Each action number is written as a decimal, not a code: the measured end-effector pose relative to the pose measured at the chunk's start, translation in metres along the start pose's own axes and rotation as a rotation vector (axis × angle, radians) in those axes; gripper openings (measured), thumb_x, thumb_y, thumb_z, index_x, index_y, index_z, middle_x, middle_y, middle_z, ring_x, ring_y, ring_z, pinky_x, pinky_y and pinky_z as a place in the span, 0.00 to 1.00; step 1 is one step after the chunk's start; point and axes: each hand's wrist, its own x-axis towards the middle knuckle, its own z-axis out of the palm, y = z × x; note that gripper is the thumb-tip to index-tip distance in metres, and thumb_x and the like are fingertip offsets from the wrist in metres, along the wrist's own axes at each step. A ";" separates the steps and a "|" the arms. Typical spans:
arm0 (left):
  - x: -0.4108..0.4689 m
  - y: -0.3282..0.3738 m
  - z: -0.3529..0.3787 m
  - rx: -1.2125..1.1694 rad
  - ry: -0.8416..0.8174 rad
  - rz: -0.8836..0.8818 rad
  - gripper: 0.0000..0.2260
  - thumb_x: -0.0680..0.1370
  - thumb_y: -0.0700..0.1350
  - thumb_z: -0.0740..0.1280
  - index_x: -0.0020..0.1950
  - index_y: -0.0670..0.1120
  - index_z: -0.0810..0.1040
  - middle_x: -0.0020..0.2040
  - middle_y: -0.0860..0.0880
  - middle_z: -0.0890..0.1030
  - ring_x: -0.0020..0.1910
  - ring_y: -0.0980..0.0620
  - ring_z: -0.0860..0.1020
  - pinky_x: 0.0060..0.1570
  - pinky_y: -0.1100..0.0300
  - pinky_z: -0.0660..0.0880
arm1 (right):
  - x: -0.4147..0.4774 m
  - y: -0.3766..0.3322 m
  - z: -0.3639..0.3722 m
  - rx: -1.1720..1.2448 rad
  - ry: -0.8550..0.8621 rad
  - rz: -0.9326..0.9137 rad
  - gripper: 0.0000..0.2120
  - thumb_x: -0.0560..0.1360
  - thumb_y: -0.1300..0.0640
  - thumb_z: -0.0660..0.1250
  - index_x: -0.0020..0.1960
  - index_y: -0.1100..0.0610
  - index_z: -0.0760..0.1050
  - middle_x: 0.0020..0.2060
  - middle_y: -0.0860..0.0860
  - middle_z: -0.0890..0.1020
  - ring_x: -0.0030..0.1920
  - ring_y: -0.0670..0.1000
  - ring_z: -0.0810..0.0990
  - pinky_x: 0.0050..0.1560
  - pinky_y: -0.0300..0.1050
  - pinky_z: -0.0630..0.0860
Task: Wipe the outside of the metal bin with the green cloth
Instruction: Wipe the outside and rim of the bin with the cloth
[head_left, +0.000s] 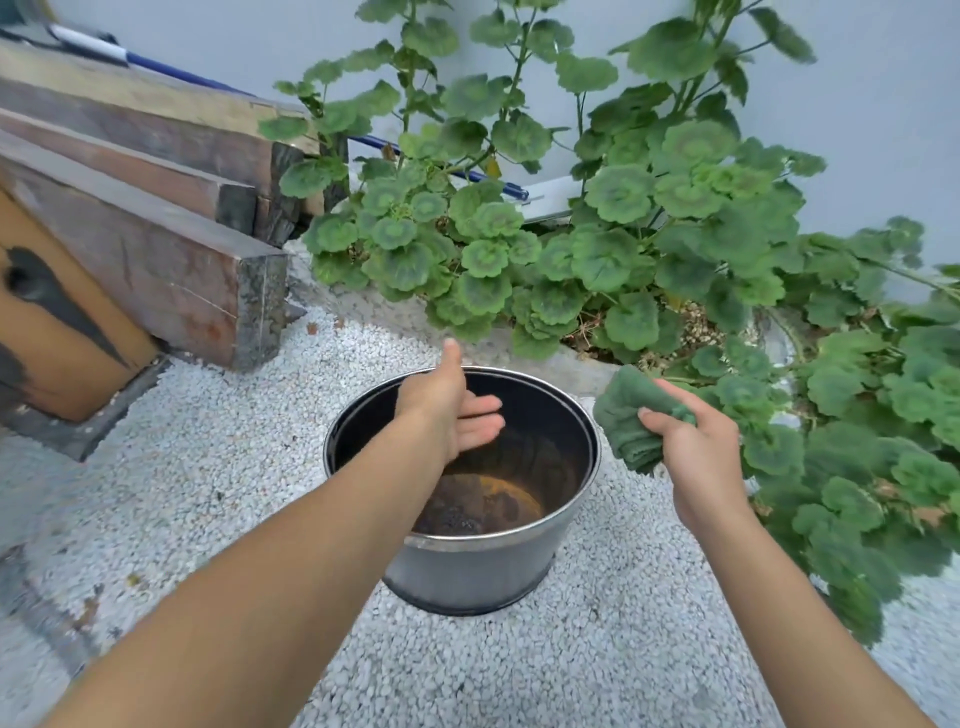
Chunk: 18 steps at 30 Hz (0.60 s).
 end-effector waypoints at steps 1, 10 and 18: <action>0.010 0.003 0.002 -0.037 0.040 0.009 0.30 0.81 0.64 0.62 0.61 0.36 0.76 0.44 0.40 0.87 0.37 0.43 0.86 0.28 0.55 0.82 | -0.001 0.000 0.001 0.001 -0.007 0.000 0.21 0.74 0.68 0.69 0.63 0.50 0.81 0.46 0.44 0.87 0.45 0.45 0.86 0.44 0.42 0.82; 0.035 0.011 0.011 -0.131 0.182 0.031 0.12 0.83 0.45 0.64 0.59 0.37 0.76 0.32 0.39 0.86 0.32 0.46 0.87 0.34 0.55 0.85 | -0.010 -0.011 0.005 -0.113 -0.070 -0.058 0.22 0.73 0.64 0.71 0.58 0.40 0.82 0.53 0.68 0.81 0.55 0.75 0.75 0.48 0.76 0.75; 0.004 0.015 0.006 0.086 0.106 0.080 0.09 0.82 0.43 0.62 0.60 0.40 0.74 0.32 0.42 0.86 0.30 0.50 0.86 0.26 0.62 0.79 | -0.017 -0.032 0.003 -0.091 -0.114 -0.074 0.20 0.73 0.65 0.71 0.59 0.44 0.82 0.55 0.49 0.86 0.51 0.51 0.86 0.55 0.55 0.81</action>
